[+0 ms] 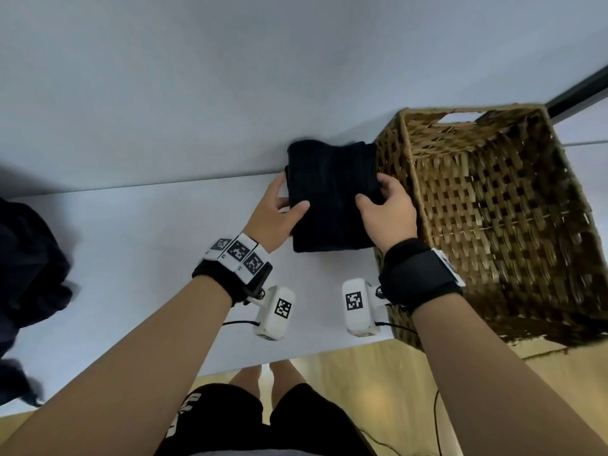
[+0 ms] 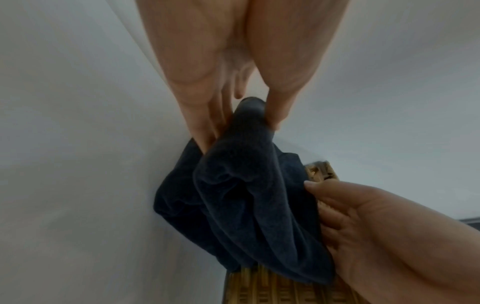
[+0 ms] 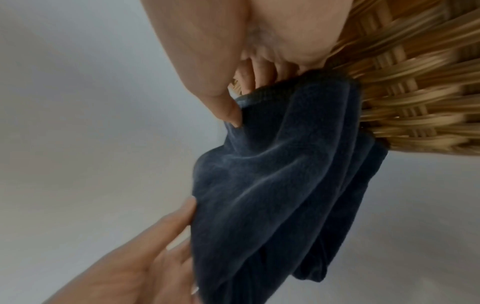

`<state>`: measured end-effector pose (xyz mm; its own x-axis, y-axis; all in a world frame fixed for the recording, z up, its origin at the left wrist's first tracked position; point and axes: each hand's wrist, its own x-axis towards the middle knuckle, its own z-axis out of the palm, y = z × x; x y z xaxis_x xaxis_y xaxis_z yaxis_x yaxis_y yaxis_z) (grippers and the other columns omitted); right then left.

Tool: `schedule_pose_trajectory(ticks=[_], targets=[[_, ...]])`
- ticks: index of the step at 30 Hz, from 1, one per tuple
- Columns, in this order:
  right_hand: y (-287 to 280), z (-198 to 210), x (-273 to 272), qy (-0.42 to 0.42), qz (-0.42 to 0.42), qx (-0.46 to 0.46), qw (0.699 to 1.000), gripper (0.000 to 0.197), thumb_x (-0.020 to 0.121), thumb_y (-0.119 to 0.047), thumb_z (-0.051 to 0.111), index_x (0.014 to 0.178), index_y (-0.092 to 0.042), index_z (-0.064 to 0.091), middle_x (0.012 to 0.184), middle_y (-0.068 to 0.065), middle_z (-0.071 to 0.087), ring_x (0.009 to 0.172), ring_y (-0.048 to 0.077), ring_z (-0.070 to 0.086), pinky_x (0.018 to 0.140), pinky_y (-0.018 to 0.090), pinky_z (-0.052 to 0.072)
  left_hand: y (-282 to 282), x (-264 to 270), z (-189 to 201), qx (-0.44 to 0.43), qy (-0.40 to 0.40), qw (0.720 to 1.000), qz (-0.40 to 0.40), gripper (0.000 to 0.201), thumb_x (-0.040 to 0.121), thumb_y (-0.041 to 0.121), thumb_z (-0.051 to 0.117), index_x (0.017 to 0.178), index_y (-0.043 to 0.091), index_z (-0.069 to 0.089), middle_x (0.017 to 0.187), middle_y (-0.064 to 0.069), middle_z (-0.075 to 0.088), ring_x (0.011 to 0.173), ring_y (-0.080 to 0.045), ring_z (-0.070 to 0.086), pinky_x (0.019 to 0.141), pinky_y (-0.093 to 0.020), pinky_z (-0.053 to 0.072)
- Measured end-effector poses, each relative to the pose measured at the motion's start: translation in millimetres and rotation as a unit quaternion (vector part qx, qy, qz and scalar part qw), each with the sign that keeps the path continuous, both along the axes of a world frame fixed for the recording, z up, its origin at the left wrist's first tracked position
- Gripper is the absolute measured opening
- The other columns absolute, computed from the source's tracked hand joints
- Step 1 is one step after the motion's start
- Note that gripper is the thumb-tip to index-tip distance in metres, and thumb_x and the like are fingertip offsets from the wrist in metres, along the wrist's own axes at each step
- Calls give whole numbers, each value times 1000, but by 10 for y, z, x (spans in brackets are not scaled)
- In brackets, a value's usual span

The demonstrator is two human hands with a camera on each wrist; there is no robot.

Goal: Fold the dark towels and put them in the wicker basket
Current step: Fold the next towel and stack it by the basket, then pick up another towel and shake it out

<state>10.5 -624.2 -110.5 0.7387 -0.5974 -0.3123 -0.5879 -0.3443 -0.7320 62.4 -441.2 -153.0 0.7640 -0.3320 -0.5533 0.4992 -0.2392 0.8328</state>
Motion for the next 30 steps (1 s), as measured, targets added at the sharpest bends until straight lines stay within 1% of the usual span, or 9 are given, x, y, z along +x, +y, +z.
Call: schedule_pose_trajectory(ticks=[2, 4, 9, 11, 15, 17, 23, 27, 30], targets=[[-29, -22, 8, 15, 48, -20, 999, 61, 90, -19, 64, 146, -17, 40, 144, 3, 50, 131, 15, 46, 108, 24, 36, -110, 30, -25, 13, 15, 997, -69, 79, 96, 16, 59, 154, 38, 10, 142, -8, 49, 117, -22, 60, 91, -45, 56], [-2, -56, -24, 32, 114, -55, 991, 62, 92, -14, 62, 149, -11, 38, 153, 10, 39, 141, 20, 35, 117, 27, 25, -192, 6, -54, 97, -28, 987, -125, 83, 96, 14, 58, 155, 35, 3, 150, -8, 41, 120, -28, 57, 96, -46, 52], [18, -230, -70, 88, 206, -15, 975, 64, 94, -11, 59, 152, -13, 32, 161, 12, 19, 148, 21, 19, 117, 25, 17, -323, -67, -99, 194, -137, 960, -149, 83, 92, 11, 55, 155, 34, 7, 126, -16, 49, 91, -25, 58, 81, -29, 50], [-15, -306, -57, 135, 219, 18, 966, 74, 92, -16, 62, 155, -18, 25, 164, 8, 9, 149, 23, 14, 121, 33, 17, -378, -55, -158, 239, -138, 948, -159, 82, 93, 19, 55, 155, 35, 5, 124, -13, 38, 82, -18, 51, 75, -21, 42], [-58, -413, -30, 186, 240, 12, 953, 83, 87, -26, 66, 156, -22, 19, 165, 3, 1, 149, 27, 10, 121, 40, 18, -448, -4, -287, 307, -79, 934, -163, 81, 92, 36, 49, 154, 40, -3, 126, -14, 34, 69, -13, 46, 58, -21, 36], [-60, -440, -11, 192, 239, 7, 952, 83, 88, -28, 65, 156, -23, 17, 165, 2, 1, 148, 28, 9, 121, 40, 17, -464, 37, -327, 319, -64, 932, -162, 80, 91, 40, 47, 153, 44, -3, 129, -15, 35, 69, -14, 47, 55, -21, 33], [11, -331, -3, 190, 251, 2, 949, 74, 91, -26, 60, 155, -22, 21, 164, 8, 5, 148, 32, 11, 120, 41, 19, -366, 74, -219, 290, -61, 938, -179, 78, 92, 34, 50, 154, 39, 2, 121, -17, 55, 86, -25, 59, 75, -31, 50], [308, -122, -19, 107, 262, -24, 959, 55, 93, -19, 57, 145, -14, 42, 158, 13, 24, 144, 29, 25, 117, 32, 23, -15, -24, 112, 262, -60, 954, -132, 65, 95, 26, 51, 153, 29, 21, 136, -9, 52, 110, -28, 61, 97, -42, 49], [730, 39, 20, 43, 316, -21, 948, 41, 91, -16, 57, 131, -11, 56, 145, 9, 44, 136, 23, 38, 108, 22, 26, 461, -97, 412, 272, -78, 956, -82, 50, 94, 25, 52, 142, 28, 40, 128, 0, 59, 105, -22, 64, 93, -37, 51]])
